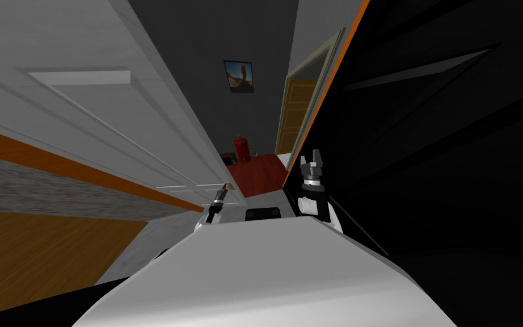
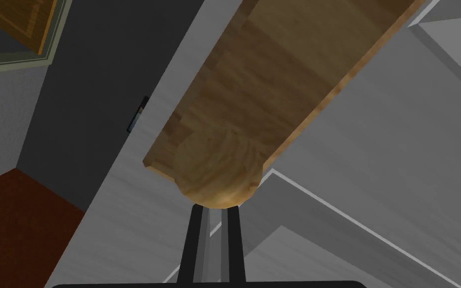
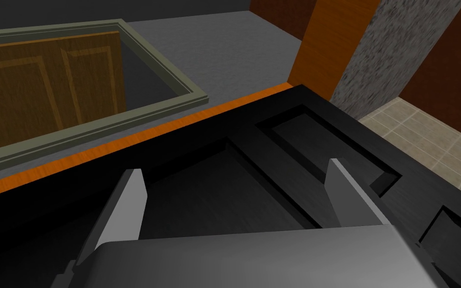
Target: Pull the door open
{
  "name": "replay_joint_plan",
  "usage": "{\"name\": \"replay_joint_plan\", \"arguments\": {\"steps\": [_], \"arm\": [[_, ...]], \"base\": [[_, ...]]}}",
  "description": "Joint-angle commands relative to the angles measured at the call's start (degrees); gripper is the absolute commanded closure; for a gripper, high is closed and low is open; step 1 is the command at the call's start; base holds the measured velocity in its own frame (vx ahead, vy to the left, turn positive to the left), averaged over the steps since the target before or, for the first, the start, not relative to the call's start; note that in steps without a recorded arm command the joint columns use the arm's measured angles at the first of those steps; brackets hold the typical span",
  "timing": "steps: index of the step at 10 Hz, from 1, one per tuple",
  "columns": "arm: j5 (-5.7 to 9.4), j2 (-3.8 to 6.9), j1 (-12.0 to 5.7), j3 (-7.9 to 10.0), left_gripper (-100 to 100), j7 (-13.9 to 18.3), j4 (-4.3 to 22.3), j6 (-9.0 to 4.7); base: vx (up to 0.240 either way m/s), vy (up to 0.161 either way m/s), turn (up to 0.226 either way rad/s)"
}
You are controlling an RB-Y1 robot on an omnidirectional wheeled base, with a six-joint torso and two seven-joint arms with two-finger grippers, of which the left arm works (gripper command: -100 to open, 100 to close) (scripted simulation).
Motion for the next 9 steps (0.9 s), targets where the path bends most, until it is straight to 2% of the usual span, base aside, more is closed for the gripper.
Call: {"name": "replay_joint_plan", "arguments": {"steps": [1, 2, 7, 8, 9], "arm": [[-0.18, -0.96, 0.33, -1.34, 100, 1.6, 0.3, 0.47], [0.81, -0.43, 1.21, -0.74, -100, 3.1, -2.9, 2.01], [3.08, -1.22, 1.1, -2.23, -100, 10.5, -4.0, 4.12], [3.08, -1.22, 1.1, -2.23, -100, 10.9, -4.0, 4.12], [3.67, -1.42, 1.07, -2.62, -100, 13.1, -4.3, 4.67]], "base": [[-0.026, 0.012, -0.001], [-0.057, 0.022, -0.002], [-0.089, 0.002, -0.023], [-0.052, 0.021, -0.007], [-0.058, 0.022, -0.01]]}}
